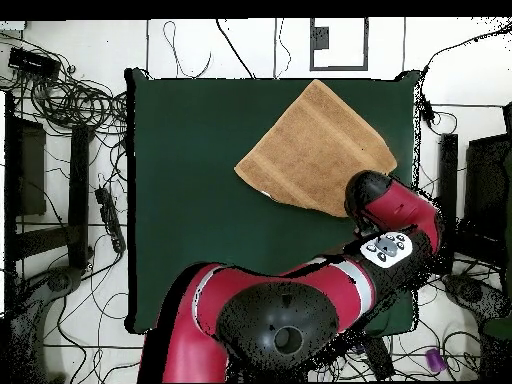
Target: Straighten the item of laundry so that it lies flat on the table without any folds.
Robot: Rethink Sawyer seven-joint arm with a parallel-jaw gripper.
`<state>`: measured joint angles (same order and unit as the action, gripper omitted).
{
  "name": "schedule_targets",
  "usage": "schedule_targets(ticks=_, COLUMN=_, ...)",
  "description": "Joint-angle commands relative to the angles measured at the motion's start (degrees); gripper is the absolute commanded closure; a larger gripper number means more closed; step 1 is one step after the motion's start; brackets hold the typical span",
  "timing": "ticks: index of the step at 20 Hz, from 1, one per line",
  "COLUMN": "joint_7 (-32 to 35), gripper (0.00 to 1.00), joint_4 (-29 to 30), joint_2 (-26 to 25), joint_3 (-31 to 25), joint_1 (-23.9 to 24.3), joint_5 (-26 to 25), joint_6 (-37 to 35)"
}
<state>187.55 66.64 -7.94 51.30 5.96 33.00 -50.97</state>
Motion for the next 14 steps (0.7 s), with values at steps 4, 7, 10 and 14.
schedule_targets(ticks=4, joint_7=23.04, gripper=0.0, joint_4=-8.74, joint_2=-2.66, joint_3=-2.43, joint_1=-1.72, joint_5=6.1, joint_6=-8.57)
schedule_targets(ticks=7, joint_7=21.63, gripper=0.0, joint_4=-7.41, joint_2=-0.4, joint_3=-3.37, joint_1=-1.95, joint_5=6.14, joint_6=-9.4)
schedule_targets(ticks=10, joint_7=20.86, gripper=0.0, joint_4=-6.87, joint_2=1.31, joint_3=-3.79, joint_1=-1.94, joint_5=6.37, joint_6=-10.5)
schedule_targets(ticks=14, joint_7=20.37, gripper=0.0, joint_4=-6.84, joint_2=3.29, joint_3=-4.11, joint_1=-1.71, joint_5=6.91, joint_6=-12.68)
